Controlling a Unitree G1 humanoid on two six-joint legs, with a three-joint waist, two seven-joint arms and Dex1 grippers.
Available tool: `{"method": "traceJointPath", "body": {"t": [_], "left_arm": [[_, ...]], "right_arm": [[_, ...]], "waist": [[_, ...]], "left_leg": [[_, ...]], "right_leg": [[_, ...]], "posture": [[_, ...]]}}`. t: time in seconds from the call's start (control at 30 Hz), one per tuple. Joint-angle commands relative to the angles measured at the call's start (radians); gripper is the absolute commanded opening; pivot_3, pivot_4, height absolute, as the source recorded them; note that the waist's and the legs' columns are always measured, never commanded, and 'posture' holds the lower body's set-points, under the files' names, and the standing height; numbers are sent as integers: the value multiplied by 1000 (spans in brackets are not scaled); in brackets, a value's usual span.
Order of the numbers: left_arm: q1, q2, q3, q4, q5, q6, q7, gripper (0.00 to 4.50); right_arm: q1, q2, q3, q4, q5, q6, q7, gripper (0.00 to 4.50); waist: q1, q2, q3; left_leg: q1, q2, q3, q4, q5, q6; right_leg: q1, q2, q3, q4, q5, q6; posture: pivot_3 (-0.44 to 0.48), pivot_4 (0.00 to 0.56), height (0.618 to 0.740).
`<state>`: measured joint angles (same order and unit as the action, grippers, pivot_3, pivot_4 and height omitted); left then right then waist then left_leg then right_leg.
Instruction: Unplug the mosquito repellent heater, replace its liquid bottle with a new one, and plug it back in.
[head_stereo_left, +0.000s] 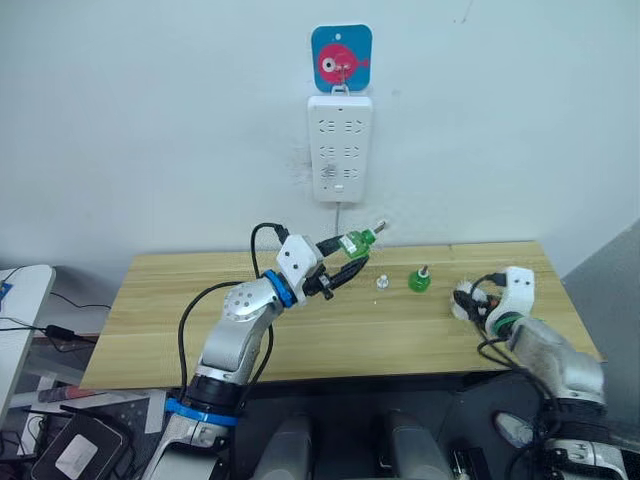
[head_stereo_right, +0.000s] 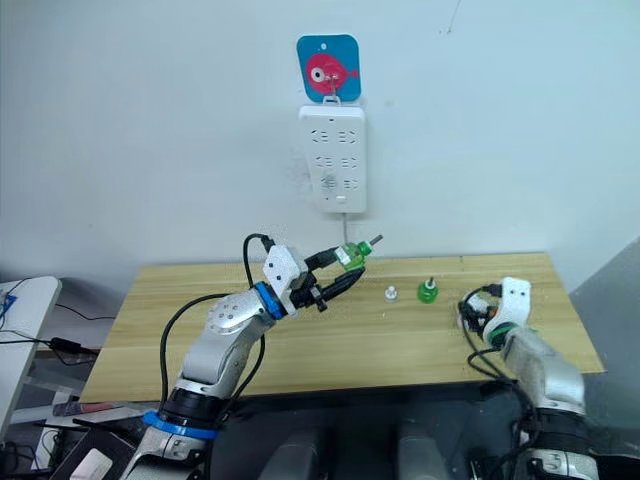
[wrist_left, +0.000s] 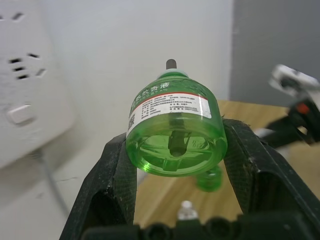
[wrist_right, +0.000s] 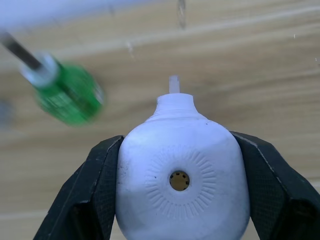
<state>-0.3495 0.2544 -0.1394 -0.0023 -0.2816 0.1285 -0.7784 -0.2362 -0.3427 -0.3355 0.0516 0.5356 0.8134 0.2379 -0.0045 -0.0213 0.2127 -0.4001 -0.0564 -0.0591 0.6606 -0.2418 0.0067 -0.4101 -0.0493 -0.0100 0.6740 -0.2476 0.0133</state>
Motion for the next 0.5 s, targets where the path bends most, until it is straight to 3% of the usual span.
{"method": "traceJointPath", "body": {"t": [0.03, 0.2, 0.37, 0.5], "left_arm": [[17, 49, -24, -76, -76, 61, -117, 2243], [36, 172, -35, -77, -103, 58, -298, 2243], [23, 193, -48, -48, -82, 13, -357, 2243], [16, 142, -62, -45, -66, -5, -328, 2243]], "right_arm": [[-86, -21, -181, -98, 376, 320, 55, 2947], [-149, -39, -302, -36, 814, 629, -6, 2947], [-173, -59, -263, 3, 999, 638, -128, 2947], [-170, -62, -202, -4, 1125, 582, -227, 2947]], "waist": [[-2, 0, 0], [-2, 0, 0], [-1, 0, 0], [0, 0, 0]], "left_leg": [[0, 0, 0, 0, 0, 0], [0, 1, -1, 0, 0, 0], [-1, 0, 0, 0, 0, 1], [-1, 0, 0, 0, -1, 2]], "right_leg": [[0, 0, 0, 0, 0, 0], [1, 1, -1, 0, 0, 0], [1, 0, 0, -1, 0, 0], [1, -1, 0, -2, 0, 0]], "posture": [[-21, 150, 740], [-20, 155, 740], [-10, 158, 740], [-4, 161, 740]]}}
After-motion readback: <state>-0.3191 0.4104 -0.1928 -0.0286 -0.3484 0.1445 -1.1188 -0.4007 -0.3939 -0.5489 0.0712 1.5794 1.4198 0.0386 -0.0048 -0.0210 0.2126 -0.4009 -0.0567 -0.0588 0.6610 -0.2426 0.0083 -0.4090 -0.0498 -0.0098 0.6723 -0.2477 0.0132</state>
